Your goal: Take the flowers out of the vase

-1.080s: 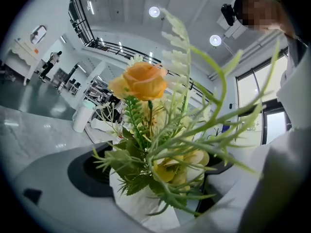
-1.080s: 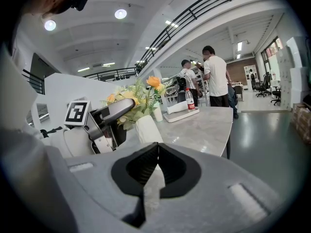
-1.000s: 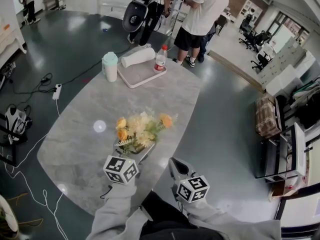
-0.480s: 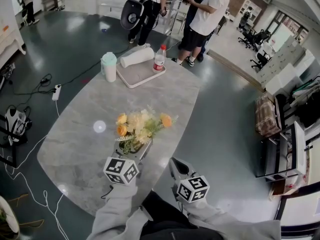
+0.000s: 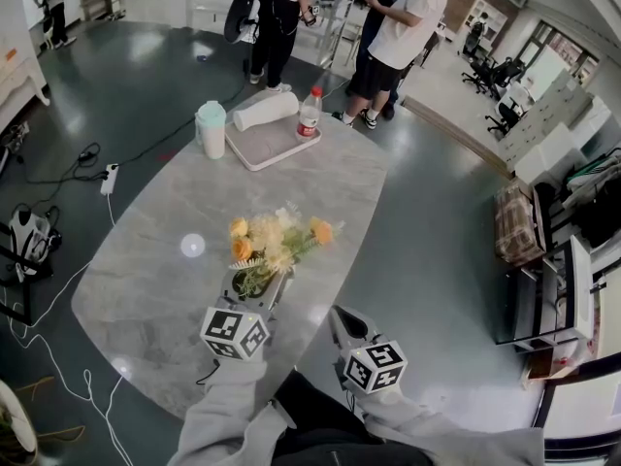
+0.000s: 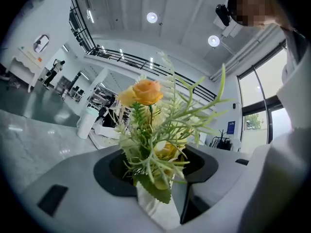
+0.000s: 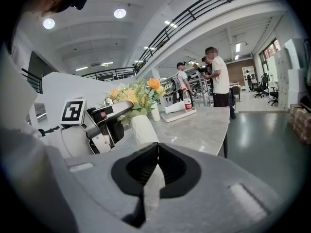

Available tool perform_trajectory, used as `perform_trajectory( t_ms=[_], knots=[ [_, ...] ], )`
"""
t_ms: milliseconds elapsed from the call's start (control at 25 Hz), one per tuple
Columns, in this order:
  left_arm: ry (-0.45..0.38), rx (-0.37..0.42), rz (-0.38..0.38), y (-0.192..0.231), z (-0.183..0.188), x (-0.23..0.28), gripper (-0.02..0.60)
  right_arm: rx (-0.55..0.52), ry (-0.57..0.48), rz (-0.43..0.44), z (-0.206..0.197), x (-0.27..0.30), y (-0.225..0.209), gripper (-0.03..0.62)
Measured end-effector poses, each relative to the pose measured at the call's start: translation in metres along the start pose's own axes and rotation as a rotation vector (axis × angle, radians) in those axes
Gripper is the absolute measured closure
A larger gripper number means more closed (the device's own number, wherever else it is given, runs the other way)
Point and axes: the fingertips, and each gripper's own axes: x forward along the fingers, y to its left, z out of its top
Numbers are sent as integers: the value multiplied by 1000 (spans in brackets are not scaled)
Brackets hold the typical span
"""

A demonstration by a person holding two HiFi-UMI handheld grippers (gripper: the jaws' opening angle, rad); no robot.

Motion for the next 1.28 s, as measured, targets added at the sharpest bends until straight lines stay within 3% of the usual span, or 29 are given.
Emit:
perform_trajectory(
  t_ms=[680, 1280],
  knots=[
    [-38, 16, -5, 8, 9, -10, 462, 0, 8, -11, -4, 7, 8, 594],
    [-69, 10, -2, 9, 21, -14, 477, 6, 17, -12, -8, 5, 10, 594]
  ],
)
